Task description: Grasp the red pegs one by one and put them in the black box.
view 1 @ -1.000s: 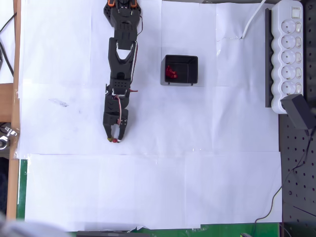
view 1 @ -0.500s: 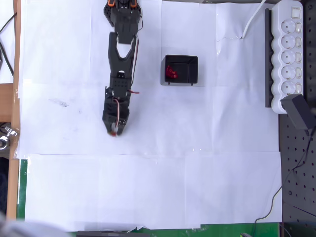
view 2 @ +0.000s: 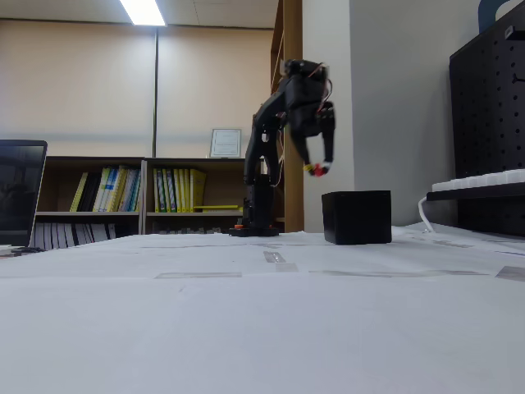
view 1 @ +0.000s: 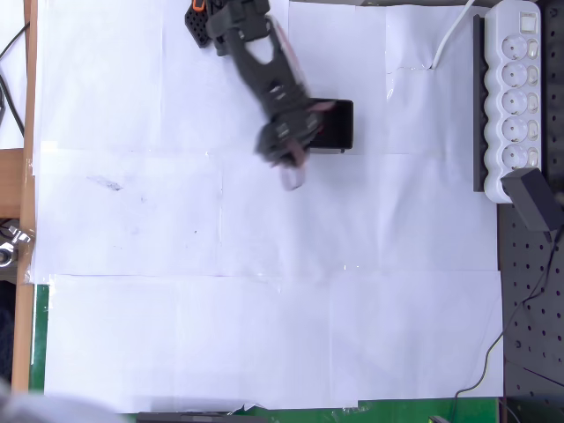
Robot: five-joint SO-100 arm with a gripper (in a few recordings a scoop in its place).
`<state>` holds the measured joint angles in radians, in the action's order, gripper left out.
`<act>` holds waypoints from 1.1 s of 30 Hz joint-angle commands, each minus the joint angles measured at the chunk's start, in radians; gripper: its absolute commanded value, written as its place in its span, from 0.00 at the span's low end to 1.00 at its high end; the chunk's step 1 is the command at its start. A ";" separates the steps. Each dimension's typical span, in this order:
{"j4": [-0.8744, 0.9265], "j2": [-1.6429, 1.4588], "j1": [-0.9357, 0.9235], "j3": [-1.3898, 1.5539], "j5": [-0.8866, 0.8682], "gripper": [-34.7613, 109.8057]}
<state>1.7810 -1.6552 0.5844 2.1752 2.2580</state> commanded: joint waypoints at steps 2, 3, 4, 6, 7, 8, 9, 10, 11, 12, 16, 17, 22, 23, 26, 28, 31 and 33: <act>-0.049 0.089 0.164 -0.023 0.025 0.24; -0.086 0.089 0.178 -0.077 0.023 0.24; -0.124 0.089 0.189 -0.133 0.014 0.24; -0.195 0.087 0.204 -0.247 0.000 0.24; -0.225 0.083 0.209 -0.295 -0.003 0.24; -0.258 0.083 0.209 -0.339 -0.012 0.24; -0.291 0.083 0.209 -0.379 -0.023 0.24; -0.321 0.083 0.204 -0.411 -0.031 0.24; -0.348 0.083 0.196 -0.436 -0.035 0.24; -0.367 0.083 0.189 -0.454 -0.041 0.24; -0.382 0.083 0.164 -0.471 -0.057 0.26; -0.376 0.083 0.158 -0.468 -0.058 0.28; -0.310 0.101 0.130 -0.416 -0.060 0.36; -0.284 0.114 0.127 -0.397 -0.060 0.37; -0.212 0.166 0.124 -0.348 -0.061 0.37; -0.155 0.221 0.106 -0.290 -0.052 0.37; -0.097 0.344 0.040 -0.207 -0.052 0.37; -0.092 0.434 -0.032 -0.212 -0.092 0.37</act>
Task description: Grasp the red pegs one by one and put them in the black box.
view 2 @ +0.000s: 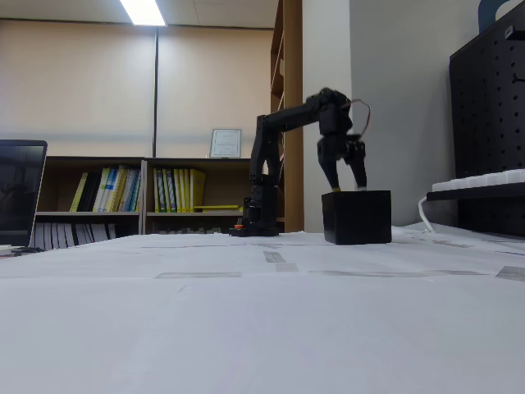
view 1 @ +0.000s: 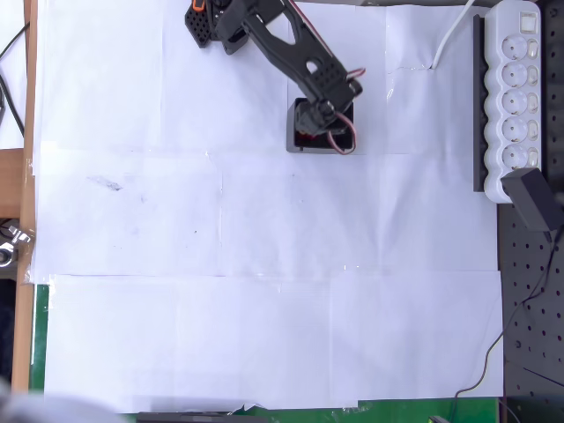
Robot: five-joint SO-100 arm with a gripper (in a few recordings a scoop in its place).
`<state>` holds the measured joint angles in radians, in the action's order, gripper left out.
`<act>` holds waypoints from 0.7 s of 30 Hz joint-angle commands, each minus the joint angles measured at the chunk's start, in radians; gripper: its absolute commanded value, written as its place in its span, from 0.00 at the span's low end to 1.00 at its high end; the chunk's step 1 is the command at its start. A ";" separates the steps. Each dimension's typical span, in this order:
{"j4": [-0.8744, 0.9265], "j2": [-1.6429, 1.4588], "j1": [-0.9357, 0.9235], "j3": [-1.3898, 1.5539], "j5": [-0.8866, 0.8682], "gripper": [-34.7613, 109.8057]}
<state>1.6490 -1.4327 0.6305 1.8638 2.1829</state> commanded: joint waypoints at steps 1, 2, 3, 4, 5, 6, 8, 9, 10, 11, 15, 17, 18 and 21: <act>0.021 0.259 -0.127 0.067 -0.041 0.37; -0.012 0.310 -0.183 0.017 -0.066 0.37; -0.051 0.354 -0.242 -0.051 -0.100 0.37; -0.107 0.403 -0.307 -0.144 -0.143 0.37; -0.173 0.454 -0.368 -0.253 -0.187 0.37; -0.249 0.506 -0.425 -0.374 -0.233 0.37; -0.376 0.611 -0.515 -0.618 -0.344 0.37; -0.425 0.670 -0.549 -0.738 -0.399 0.37; -0.451 0.733 -0.574 -0.845 -0.465 0.37; -0.460 0.804 -0.597 -0.951 -0.537 0.37; -0.443 1.092 -0.629 -1.287 -0.690 0.30; -0.426 1.203 -0.629 -1.390 -0.693 0.26; -0.416 1.255 -0.630 -1.434 -0.692 0.26; -0.413 1.379 -0.632 -1.569 -0.658 0.25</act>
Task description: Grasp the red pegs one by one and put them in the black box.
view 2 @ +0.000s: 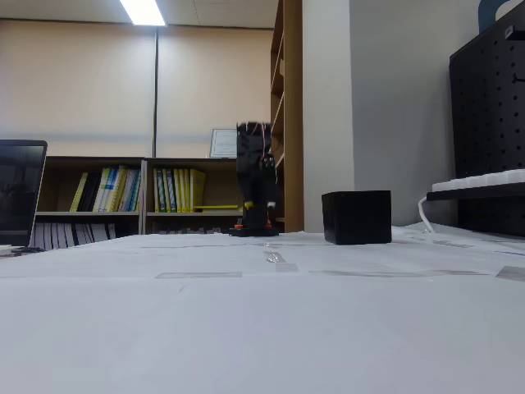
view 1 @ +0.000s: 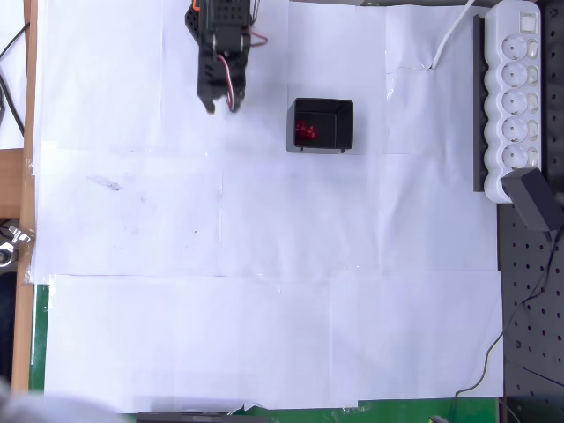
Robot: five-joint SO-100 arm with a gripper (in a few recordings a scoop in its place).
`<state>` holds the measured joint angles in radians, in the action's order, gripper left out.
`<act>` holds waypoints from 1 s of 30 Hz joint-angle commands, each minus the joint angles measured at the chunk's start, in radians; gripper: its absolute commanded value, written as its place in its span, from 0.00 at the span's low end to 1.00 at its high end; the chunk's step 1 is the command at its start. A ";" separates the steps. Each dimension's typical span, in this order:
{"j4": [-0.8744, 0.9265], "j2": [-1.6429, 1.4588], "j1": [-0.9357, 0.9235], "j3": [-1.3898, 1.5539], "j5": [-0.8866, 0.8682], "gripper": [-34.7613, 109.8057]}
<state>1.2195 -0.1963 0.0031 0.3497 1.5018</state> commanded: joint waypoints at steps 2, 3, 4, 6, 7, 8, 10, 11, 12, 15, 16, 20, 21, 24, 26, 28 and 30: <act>0.018 0.201 -0.008 -0.135 0.049 0.24; 0.021 0.222 -0.008 -0.163 0.067 0.24; 0.028 0.236 -0.009 -0.187 0.072 0.24; 0.029 0.262 -0.005 -0.222 0.106 0.24; 0.028 0.273 0.003 -0.238 0.123 0.24; 0.031 0.288 0.009 -0.256 0.127 0.24; 0.023 0.333 0.021 -0.302 0.150 0.24; 0.020 0.356 0.023 -0.324 0.147 0.24; 0.034 0.359 0.025 -0.324 0.155 0.24; 0.072 0.371 0.038 -0.324 0.166 0.24; 0.091 0.371 0.044 -0.324 0.166 0.24; 0.117 0.374 0.048 -0.324 0.167 0.24; 0.117 0.374 0.046 -0.324 0.167 0.24; 0.117 0.374 0.044 -0.324 0.167 0.24; 0.117 0.374 0.043 -0.324 0.166 0.24; 0.117 0.374 0.040 -0.324 0.166 0.24; 0.117 0.374 0.037 -0.324 0.166 0.24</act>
